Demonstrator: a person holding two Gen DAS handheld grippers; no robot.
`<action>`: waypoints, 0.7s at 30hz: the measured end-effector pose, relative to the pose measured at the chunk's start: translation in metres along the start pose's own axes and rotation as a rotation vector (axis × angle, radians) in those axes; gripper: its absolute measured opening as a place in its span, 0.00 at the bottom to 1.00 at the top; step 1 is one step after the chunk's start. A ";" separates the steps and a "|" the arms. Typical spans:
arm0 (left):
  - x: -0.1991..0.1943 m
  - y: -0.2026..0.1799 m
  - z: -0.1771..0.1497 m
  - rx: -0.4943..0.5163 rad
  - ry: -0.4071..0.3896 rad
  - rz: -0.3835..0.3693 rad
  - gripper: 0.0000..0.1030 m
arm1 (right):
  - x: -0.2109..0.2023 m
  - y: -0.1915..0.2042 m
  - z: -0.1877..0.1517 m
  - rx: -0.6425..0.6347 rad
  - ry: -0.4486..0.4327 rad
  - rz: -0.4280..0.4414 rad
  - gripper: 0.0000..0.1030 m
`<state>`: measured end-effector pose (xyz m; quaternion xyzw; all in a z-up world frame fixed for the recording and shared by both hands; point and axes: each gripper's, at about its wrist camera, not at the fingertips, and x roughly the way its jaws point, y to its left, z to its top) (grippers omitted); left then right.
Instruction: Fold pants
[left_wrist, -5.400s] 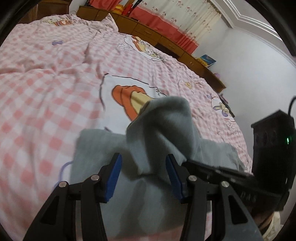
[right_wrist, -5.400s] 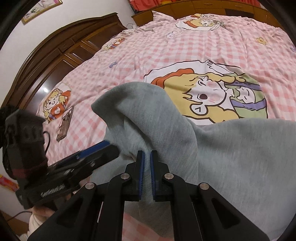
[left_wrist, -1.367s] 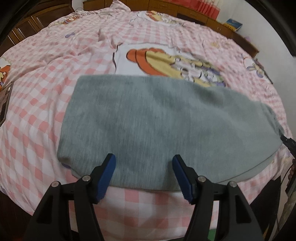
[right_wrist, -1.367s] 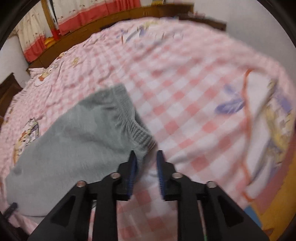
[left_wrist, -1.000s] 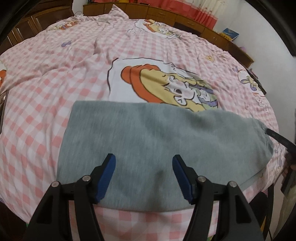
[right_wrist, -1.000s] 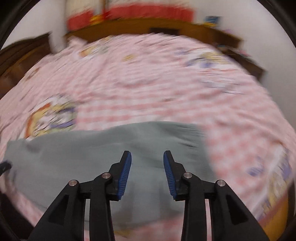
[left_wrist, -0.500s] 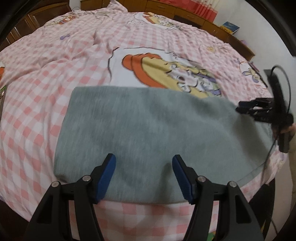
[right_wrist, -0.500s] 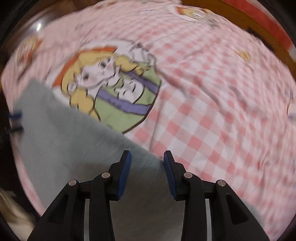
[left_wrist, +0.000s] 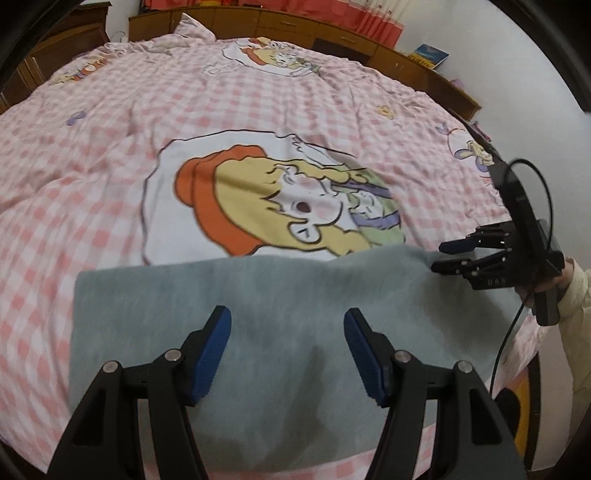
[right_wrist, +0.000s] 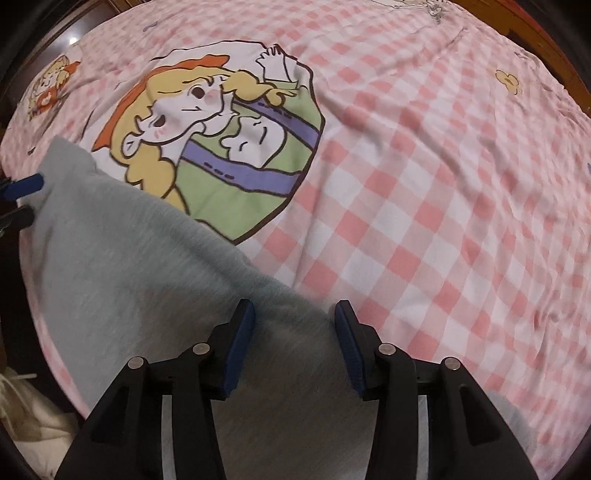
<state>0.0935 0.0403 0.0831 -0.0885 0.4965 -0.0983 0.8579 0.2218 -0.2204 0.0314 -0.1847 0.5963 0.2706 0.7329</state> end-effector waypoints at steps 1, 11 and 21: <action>0.002 0.000 0.002 0.002 0.004 -0.003 0.65 | -0.005 -0.001 0.000 -0.016 -0.009 0.001 0.45; 0.026 0.021 -0.013 -0.063 0.083 0.015 0.65 | -0.010 -0.018 -0.006 -0.184 0.053 -0.020 0.58; 0.019 0.009 -0.005 -0.041 0.088 0.044 0.64 | -0.035 0.000 -0.040 -0.220 -0.113 -0.046 0.13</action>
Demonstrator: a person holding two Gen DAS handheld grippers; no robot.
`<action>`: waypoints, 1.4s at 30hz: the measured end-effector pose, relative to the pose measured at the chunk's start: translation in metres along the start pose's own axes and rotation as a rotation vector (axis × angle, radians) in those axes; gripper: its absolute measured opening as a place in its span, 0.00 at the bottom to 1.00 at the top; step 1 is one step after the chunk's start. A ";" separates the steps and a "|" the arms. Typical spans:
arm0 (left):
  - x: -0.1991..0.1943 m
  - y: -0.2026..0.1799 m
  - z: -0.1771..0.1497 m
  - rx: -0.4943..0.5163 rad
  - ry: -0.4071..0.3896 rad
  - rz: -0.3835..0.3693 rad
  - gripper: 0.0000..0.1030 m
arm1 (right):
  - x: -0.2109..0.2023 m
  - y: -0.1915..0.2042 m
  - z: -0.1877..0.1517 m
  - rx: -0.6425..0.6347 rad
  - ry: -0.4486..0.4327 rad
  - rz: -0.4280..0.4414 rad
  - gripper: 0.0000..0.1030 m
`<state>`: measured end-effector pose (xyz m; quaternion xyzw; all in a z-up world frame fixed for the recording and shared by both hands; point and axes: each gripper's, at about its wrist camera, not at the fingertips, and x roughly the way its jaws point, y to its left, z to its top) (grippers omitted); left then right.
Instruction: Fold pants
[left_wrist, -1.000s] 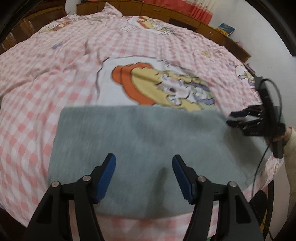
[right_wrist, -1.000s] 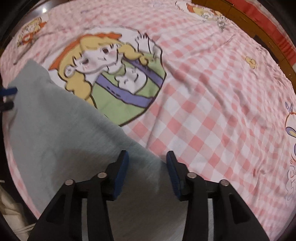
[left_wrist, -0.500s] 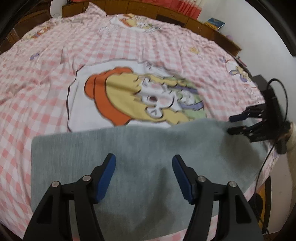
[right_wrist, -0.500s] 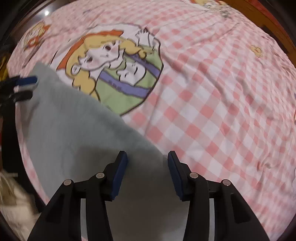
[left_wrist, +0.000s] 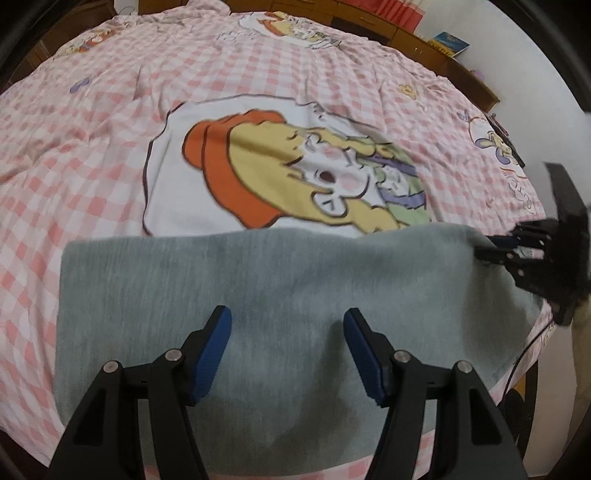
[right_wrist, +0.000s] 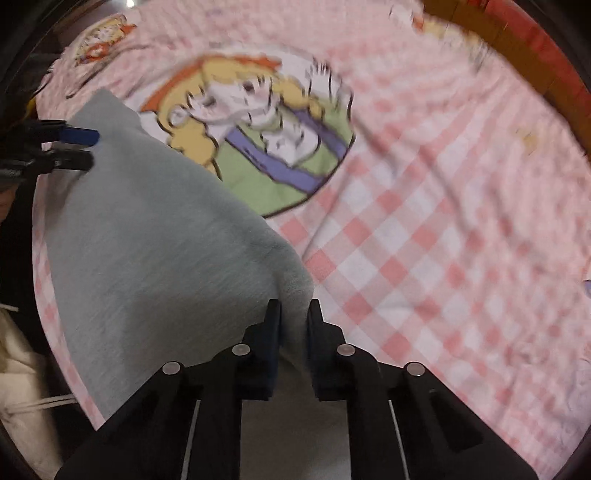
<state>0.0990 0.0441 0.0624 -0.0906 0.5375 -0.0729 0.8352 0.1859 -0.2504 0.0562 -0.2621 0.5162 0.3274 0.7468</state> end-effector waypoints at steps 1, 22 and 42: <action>-0.004 -0.004 0.004 0.009 -0.012 -0.001 0.64 | -0.008 0.003 -0.005 0.005 -0.032 -0.014 0.12; 0.040 -0.120 0.011 0.111 0.136 -0.304 0.64 | -0.042 0.068 -0.085 0.132 -0.266 -0.187 0.27; 0.039 -0.154 -0.013 0.301 0.145 -0.266 0.65 | -0.010 -0.130 -0.146 0.734 -0.125 -0.139 0.60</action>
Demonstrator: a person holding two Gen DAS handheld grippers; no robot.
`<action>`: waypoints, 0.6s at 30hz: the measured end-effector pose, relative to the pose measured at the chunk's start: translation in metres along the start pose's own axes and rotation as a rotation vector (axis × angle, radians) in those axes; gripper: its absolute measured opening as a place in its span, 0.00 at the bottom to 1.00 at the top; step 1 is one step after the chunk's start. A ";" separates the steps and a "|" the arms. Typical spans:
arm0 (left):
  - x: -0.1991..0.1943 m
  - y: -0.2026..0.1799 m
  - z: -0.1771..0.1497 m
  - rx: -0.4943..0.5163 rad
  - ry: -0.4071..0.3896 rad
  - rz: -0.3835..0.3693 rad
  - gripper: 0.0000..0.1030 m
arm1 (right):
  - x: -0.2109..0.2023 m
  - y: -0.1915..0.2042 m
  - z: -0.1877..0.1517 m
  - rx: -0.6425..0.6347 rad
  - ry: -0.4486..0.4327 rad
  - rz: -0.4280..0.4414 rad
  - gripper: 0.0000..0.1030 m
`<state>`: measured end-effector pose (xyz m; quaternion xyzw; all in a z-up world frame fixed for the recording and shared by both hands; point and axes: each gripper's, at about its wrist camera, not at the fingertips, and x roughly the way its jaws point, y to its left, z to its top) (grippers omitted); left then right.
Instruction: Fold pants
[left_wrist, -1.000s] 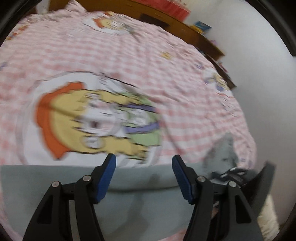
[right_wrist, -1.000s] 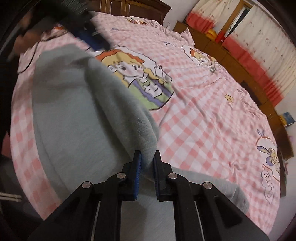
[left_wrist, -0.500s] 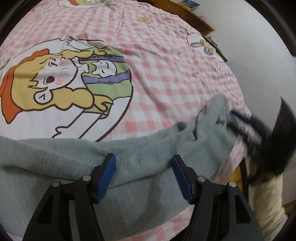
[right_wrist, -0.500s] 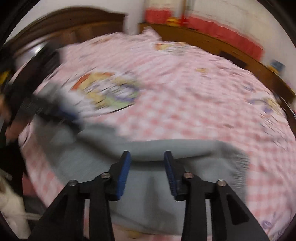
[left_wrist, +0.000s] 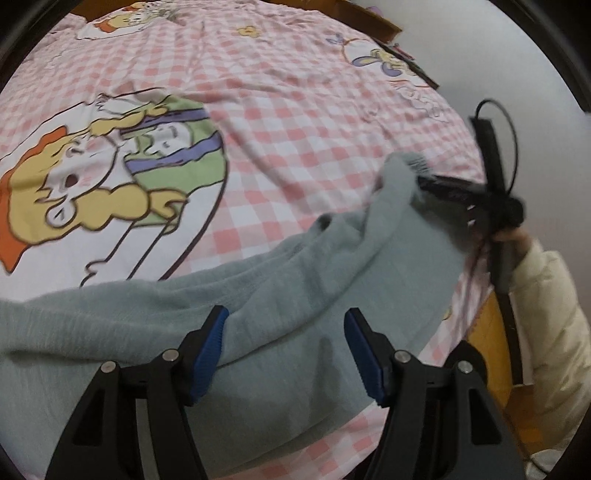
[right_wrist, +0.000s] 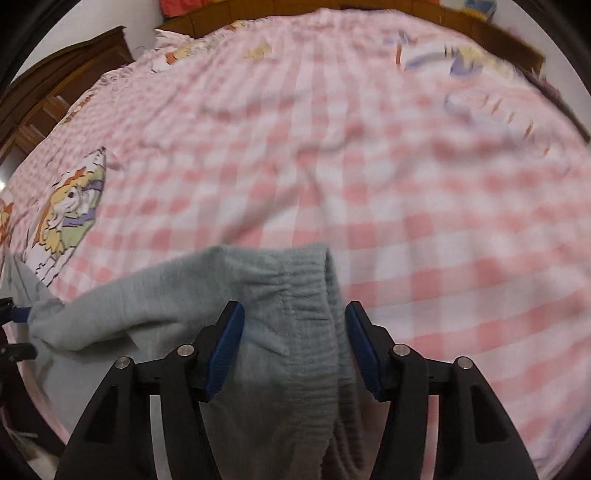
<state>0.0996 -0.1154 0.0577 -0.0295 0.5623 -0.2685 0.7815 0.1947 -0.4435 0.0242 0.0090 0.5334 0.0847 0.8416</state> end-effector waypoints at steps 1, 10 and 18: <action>0.001 -0.001 0.003 0.004 -0.003 -0.023 0.65 | 0.004 0.000 -0.004 0.010 -0.027 0.000 0.62; 0.016 -0.008 0.007 -0.020 0.017 -0.225 0.65 | -0.028 0.002 -0.025 0.059 -0.172 -0.001 0.18; 0.015 -0.016 0.000 0.007 -0.001 -0.172 0.59 | -0.110 0.018 -0.060 0.108 -0.415 0.028 0.15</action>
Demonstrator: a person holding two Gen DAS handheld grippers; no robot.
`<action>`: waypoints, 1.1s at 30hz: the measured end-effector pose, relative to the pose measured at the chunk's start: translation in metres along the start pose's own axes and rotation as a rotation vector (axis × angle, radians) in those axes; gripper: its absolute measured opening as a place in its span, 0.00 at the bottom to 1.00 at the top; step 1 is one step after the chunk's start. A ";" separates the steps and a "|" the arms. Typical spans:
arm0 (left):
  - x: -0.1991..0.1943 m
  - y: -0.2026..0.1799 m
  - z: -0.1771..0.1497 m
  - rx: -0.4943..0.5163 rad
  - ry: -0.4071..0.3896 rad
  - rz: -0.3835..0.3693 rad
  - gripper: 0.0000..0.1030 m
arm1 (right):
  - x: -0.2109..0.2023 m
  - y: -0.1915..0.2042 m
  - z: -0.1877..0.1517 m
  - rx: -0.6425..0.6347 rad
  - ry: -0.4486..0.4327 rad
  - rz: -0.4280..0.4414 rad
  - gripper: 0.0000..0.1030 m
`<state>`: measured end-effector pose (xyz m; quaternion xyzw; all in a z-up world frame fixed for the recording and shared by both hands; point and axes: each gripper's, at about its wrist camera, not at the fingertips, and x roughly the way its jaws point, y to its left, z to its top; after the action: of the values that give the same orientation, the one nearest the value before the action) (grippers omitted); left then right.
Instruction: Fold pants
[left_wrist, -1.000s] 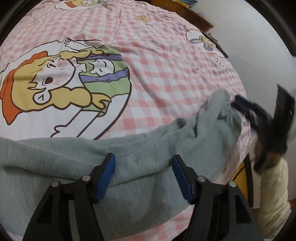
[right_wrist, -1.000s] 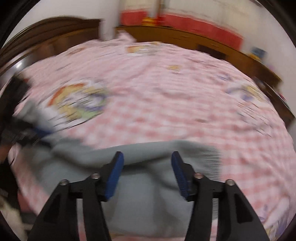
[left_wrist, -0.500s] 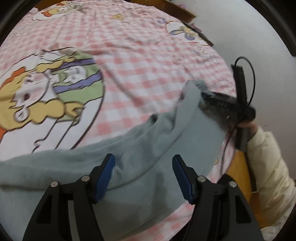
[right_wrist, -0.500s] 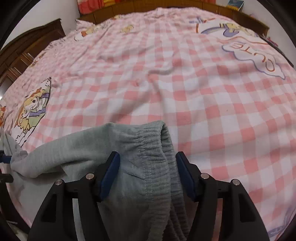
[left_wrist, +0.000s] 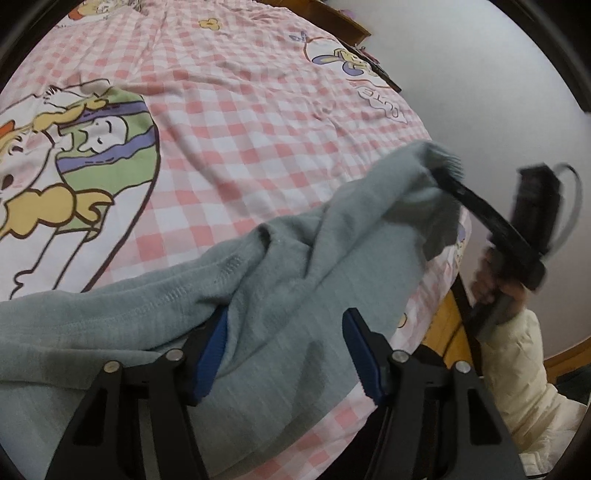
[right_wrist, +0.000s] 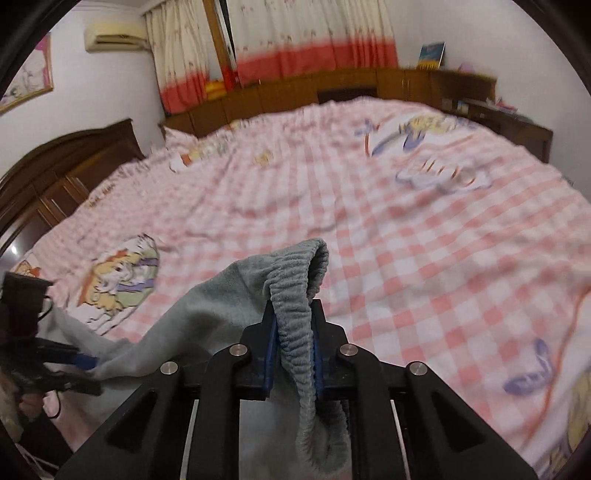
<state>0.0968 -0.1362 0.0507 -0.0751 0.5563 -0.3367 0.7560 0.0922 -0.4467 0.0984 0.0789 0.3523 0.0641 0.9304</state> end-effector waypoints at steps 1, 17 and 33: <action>-0.002 -0.001 0.000 0.003 -0.006 0.008 0.53 | -0.011 0.005 -0.004 -0.011 -0.020 -0.009 0.15; -0.029 -0.018 0.037 0.061 -0.041 0.056 0.29 | -0.059 0.020 -0.067 -0.016 -0.053 -0.022 0.15; 0.009 -0.028 0.014 0.043 -0.008 0.155 0.30 | -0.059 0.021 -0.068 -0.010 -0.049 -0.022 0.15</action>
<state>0.0988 -0.1660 0.0625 -0.0167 0.5500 -0.2886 0.7835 0.0013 -0.4292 0.0906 0.0717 0.3297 0.0537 0.9398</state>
